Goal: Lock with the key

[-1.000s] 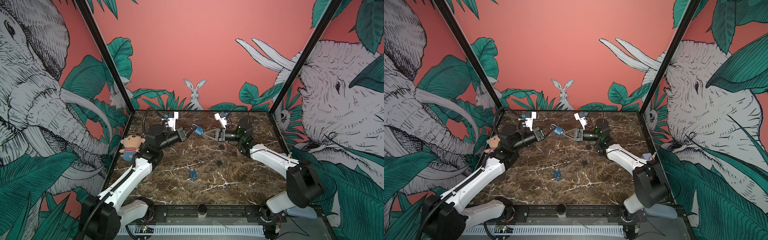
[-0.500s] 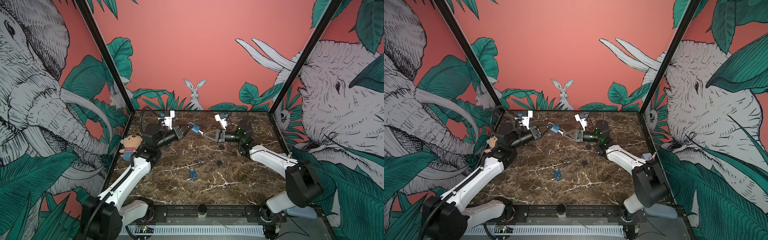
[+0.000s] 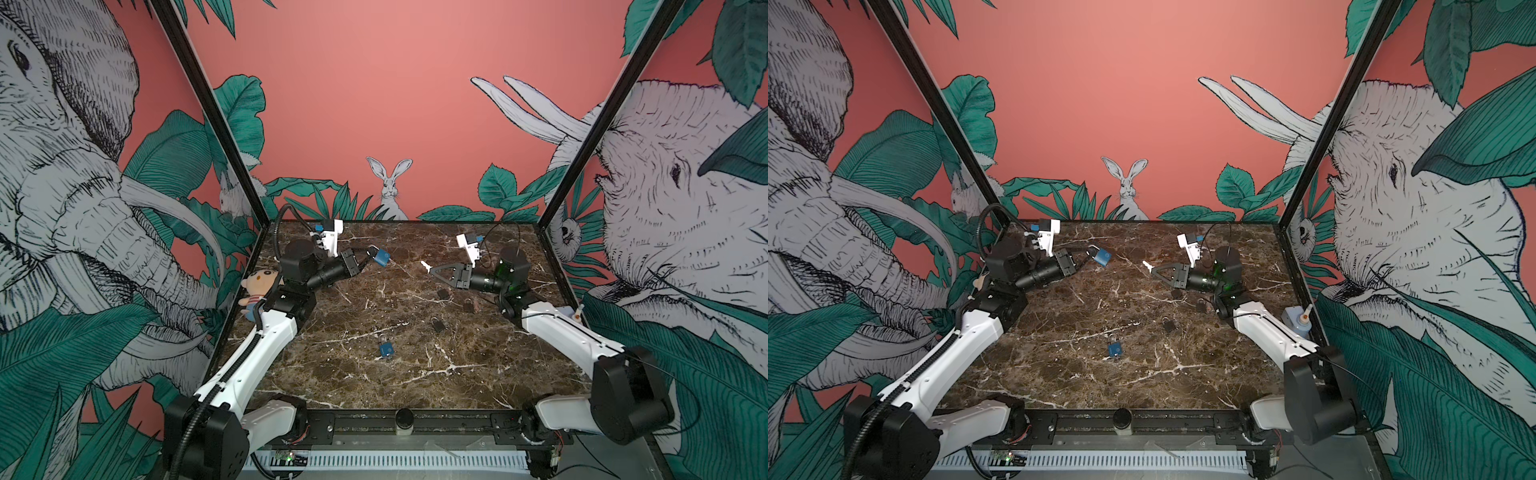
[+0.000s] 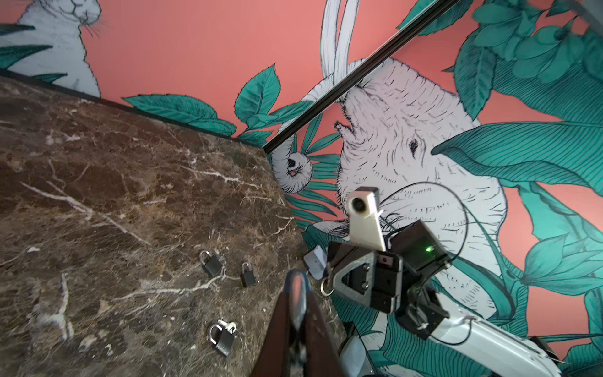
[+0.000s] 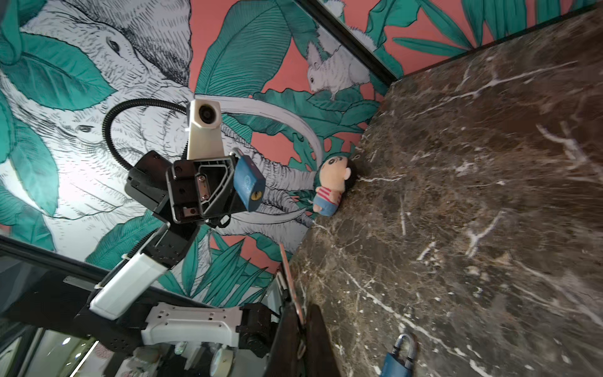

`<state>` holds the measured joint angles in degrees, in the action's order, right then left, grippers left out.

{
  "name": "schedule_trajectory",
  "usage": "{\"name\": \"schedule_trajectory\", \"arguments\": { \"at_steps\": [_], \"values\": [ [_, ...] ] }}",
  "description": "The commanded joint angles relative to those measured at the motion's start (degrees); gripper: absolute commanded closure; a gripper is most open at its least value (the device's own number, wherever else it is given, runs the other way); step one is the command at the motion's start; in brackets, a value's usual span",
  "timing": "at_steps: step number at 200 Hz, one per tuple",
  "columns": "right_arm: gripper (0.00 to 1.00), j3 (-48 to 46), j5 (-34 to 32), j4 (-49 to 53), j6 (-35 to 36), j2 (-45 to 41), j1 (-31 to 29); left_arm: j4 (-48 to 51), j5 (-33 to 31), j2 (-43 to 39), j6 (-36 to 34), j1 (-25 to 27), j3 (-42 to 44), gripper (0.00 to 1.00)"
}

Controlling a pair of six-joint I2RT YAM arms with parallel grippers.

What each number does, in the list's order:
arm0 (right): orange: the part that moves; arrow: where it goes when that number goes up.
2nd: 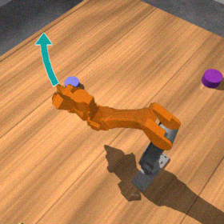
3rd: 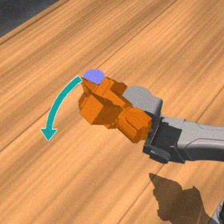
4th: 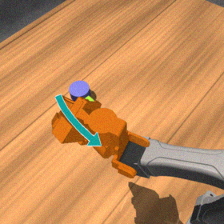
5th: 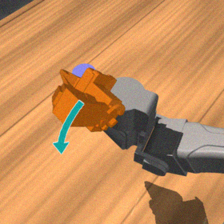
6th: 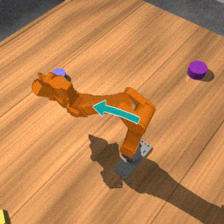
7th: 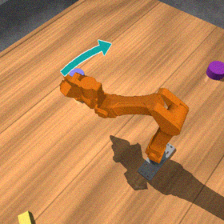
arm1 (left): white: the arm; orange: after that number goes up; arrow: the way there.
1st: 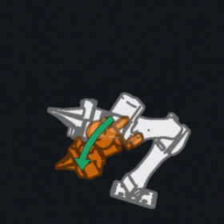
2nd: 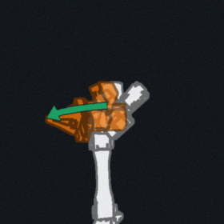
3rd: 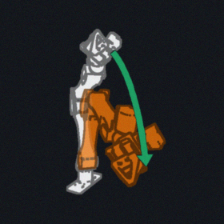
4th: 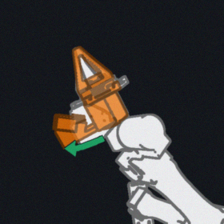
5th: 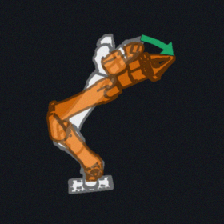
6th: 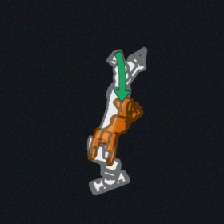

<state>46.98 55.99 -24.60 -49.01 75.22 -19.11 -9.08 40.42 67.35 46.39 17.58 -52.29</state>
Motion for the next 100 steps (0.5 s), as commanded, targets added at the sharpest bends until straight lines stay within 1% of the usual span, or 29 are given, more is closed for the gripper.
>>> {"name": "schedule_trajectory", "arguments": {
  "at_steps": [1, 13, 25, 51, 73, 100],
  "values": [
    [1.00, 1.5, -8.5, 18.8, 12.1, -4.4, 0.5, 7.1, 4.4, 5.6, -5.2, 0.7, -1.6, 1.00],
    [1.00, 1.4, -10.8, 22.2, 13.8, -5.6, 0.7, 5.8, 5.5, 8.9, -5.3, 1.8, -1.0, 1.00],
    [1.00, 1.4, -12.4, 24.9, 14.5, -6.3, 0.9, 5.2, 4.8, 11.8, -6.4, 3.5, -0.8, 1.00],
    [1.00, 1.1, -13.3, 27.2, 15.7, -7.3, 1.1, 9.8, 2.5, 18.6, -11.3, 7.7, -3.6, 1.00],
    [1.00, 1.2, -13.9, 28.0, 16.2, -7.5, 1.1, 7.5, 2.5, 24.5, -10.6, 9.7, -4.9, 1.00],
    [1.00, 1.4, -14.1, 28.3, 16.5, -7.0, 1.1, 7.4, 1.7, 30.7, -11.0, 10.5, -7.4, 1.00]
  ]
}}
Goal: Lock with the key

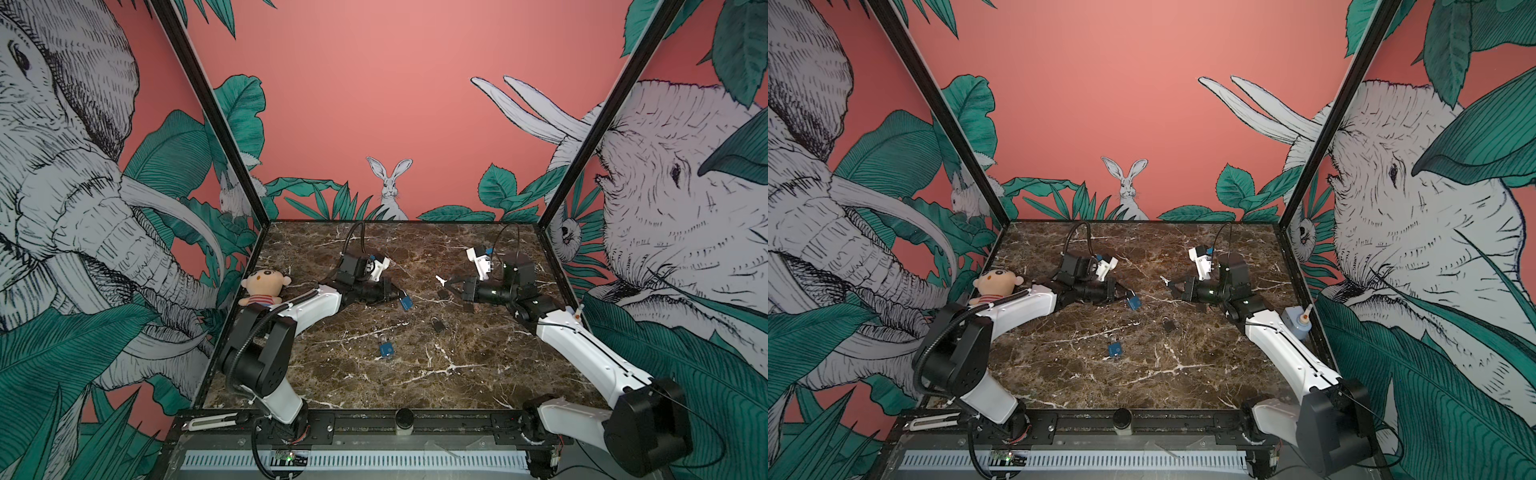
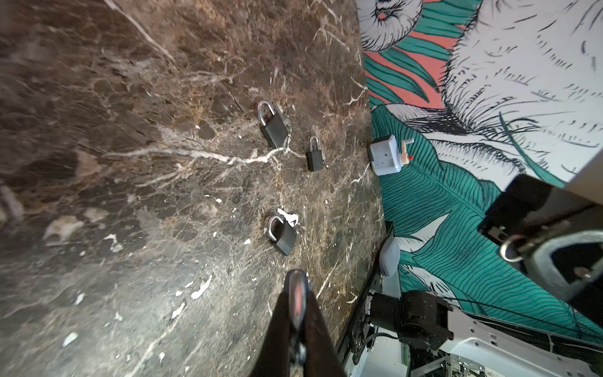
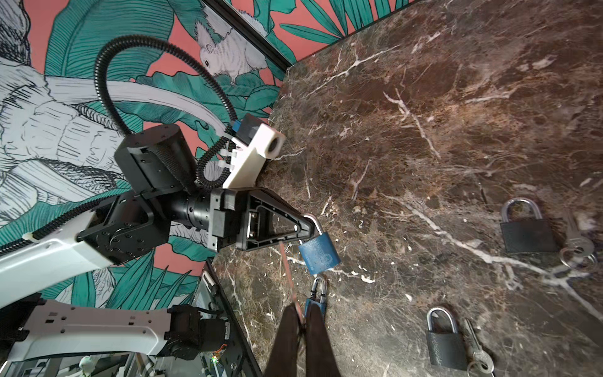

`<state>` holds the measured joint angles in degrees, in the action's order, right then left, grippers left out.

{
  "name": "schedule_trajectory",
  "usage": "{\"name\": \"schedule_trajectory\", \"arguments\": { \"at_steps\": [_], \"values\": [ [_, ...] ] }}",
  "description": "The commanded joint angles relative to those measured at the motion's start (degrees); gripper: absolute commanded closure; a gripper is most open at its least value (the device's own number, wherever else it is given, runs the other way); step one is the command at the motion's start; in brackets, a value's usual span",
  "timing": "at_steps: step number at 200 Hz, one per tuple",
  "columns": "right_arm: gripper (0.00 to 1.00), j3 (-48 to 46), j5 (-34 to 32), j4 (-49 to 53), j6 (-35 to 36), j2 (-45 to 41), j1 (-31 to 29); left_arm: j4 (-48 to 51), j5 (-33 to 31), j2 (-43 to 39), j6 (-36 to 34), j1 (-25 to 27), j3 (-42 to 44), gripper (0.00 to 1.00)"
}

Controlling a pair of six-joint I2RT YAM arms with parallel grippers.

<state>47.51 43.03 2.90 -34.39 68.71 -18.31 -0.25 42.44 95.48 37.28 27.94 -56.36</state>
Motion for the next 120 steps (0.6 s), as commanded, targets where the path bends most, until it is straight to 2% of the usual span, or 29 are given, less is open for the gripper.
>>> {"name": "schedule_trajectory", "arguments": {
  "at_steps": [1, 56, 120],
  "values": [
    [1.00, 0.8, -1.1, 0.8, 1.9, -0.5, 0.3, -1.4, -0.4, 2.7, -1.9, 0.2, -3.4, 1.00],
    [1.00, 0.4, -0.5, -0.2, 2.8, 1.1, 0.3, -0.5, -3.0, 12.9, -2.3, 0.6, -10.2, 1.00],
    [1.00, 0.2, -1.0, 0.1, 4.0, 2.7, 0.3, 0.0, -3.3, 18.6, -1.4, 1.0, -13.4, 1.00]
  ]
}}
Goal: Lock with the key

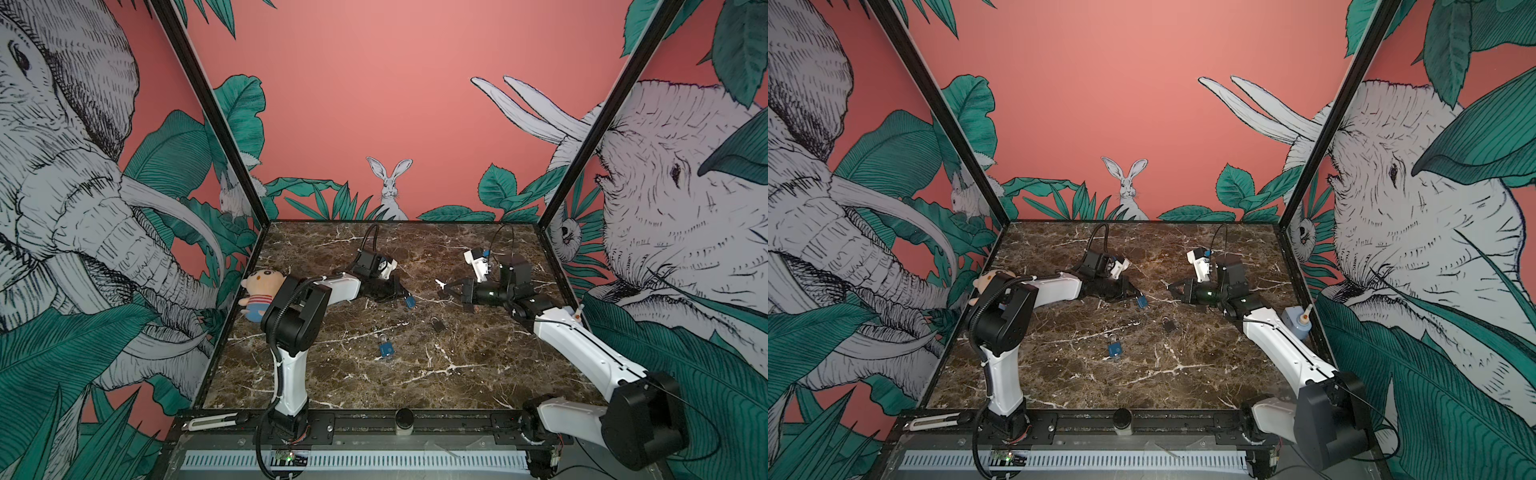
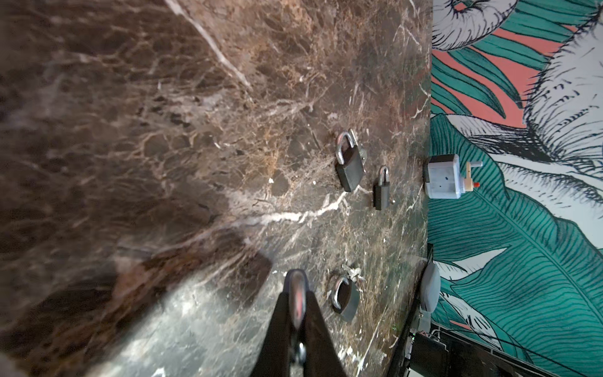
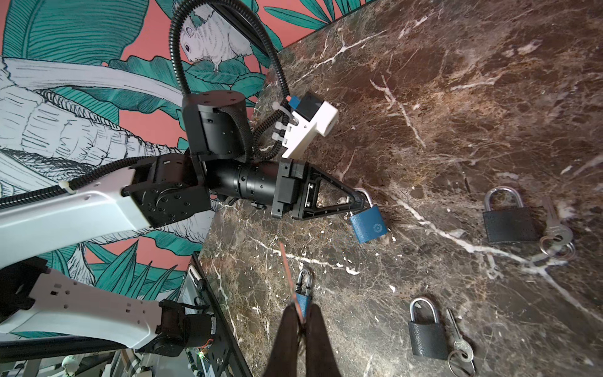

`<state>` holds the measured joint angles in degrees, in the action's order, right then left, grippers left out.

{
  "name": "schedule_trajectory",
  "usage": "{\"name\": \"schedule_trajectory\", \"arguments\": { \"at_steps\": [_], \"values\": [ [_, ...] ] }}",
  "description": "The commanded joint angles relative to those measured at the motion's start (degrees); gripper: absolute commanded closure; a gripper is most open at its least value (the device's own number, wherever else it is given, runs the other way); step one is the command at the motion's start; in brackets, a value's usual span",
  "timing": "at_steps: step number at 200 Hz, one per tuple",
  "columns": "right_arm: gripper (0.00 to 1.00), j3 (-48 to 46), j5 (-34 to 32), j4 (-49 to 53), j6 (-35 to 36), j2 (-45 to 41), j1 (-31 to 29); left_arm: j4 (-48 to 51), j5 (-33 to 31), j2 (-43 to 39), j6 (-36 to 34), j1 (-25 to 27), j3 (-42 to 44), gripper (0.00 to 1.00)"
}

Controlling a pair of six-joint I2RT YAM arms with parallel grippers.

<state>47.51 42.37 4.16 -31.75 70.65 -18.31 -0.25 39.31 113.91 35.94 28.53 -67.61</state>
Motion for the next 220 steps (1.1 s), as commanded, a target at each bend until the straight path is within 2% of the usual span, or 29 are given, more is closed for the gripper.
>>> {"name": "schedule_trajectory", "arguments": {
  "at_steps": [1, 17, 28, 45, 60, 79, 130, 186, 220],
  "values": [
    [1.00, 0.2, -0.3, -1.2, 1.3, 0.8, 0.2, 0.0, -0.2, 0.2, 0.0, 0.4, -2.1, 1.00],
    [1.00, 0.2, -0.2, -1.6, 1.1, 1.4, 0.3, 0.2, -0.6, 0.7, 0.0, 0.4, -2.3, 1.00],
    [1.00, 0.2, 0.0, -1.8, 1.1, 1.8, 0.3, 0.4, -1.0, 1.0, -0.1, 0.4, -2.3, 0.95],
    [1.00, 0.3, -0.2, -1.8, 1.1, 2.1, 0.3, 0.6, -1.3, 1.2, -0.2, 0.4, -2.2, 0.94],
    [1.00, 0.4, -0.5, -1.7, 1.1, 2.2, 0.3, 0.9, -1.5, 1.2, -0.3, 0.4, -2.3, 0.83],
    [1.00, 0.4, -1.5, -1.3, 1.1, 2.1, 0.2, 1.3, -2.5, 0.6, -0.3, 0.4, -2.2, 0.83],
    [1.00, 0.7, -4.6, 0.7, 1.8, 2.3, -0.3, 4.6, -7.8, -1.7, -1.3, 0.3, -2.4, 0.71],
    [1.00, 2.5, -11.3, 4.7, 3.9, 3.1, -3.8, 7.0, -11.6, -8.9, -2.2, -1.7, 0.1, 0.69],
    [1.00, 4.0, -15.8, 4.7, 4.3, 6.3, -7.4, 7.4, -13.4, -17.4, -2.3, -3.6, 3.6, 0.69]
  ]
}}
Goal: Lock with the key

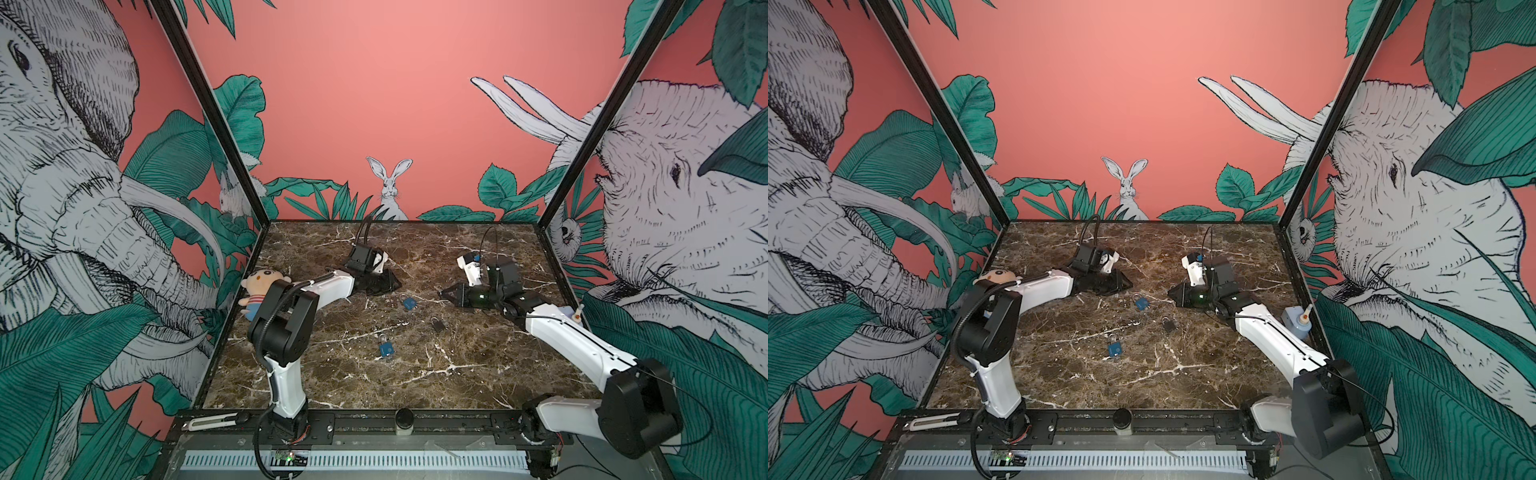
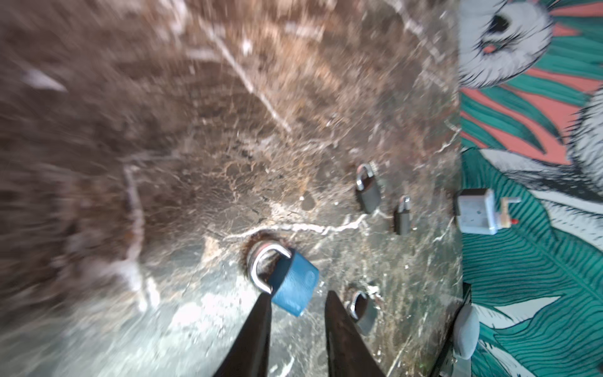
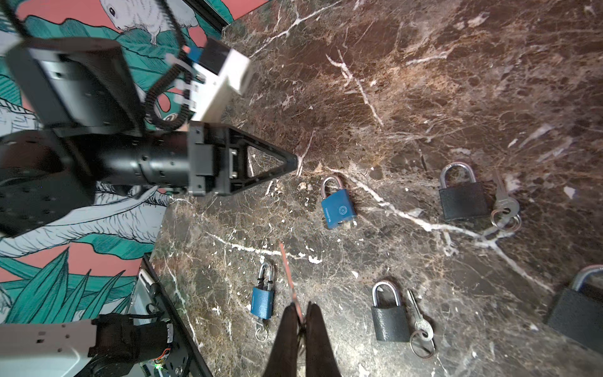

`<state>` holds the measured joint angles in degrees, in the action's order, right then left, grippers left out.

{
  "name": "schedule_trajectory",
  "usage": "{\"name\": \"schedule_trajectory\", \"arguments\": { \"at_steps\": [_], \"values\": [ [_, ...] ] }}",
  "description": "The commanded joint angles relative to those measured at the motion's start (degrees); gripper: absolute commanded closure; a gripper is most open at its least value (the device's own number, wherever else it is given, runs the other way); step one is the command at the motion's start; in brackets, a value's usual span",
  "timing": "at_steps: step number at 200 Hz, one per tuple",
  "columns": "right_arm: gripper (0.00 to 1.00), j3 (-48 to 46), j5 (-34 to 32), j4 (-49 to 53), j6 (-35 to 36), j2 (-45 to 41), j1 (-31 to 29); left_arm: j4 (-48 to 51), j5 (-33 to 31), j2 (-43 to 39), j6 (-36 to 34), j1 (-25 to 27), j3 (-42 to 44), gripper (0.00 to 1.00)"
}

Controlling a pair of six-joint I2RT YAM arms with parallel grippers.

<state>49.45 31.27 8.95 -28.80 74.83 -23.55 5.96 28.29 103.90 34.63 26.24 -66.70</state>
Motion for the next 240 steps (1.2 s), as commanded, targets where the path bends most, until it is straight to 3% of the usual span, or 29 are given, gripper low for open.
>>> {"name": "schedule_trajectory", "arguments": {
  "at_steps": [1, 70, 130, 240],
  "values": [
    [1.00, 2.1, -4.8, -0.1, 1.3, 2.3, -2.2, 1.2, -2.4, -7.6, -1.0, -1.3, 2.8, 0.69],
    [1.00, 5.7, -11.5, -3.2, 1.2, 11.2, -6.4, 6.3, -8.4, -29.4, -3.7, -2.5, 9.7, 0.69],
    [1.00, 7.9, -14.4, -5.3, 1.2, 18.4, -7.2, 10.8, -11.5, -42.7, -4.6, -2.6, 12.7, 0.65],
    [1.00, 13.6, -14.4, -8.1, 0.7, 30.4, -8.5, 12.6, -12.6, -45.1, -4.5, -2.7, 13.8, 0.64]
  ]
}}
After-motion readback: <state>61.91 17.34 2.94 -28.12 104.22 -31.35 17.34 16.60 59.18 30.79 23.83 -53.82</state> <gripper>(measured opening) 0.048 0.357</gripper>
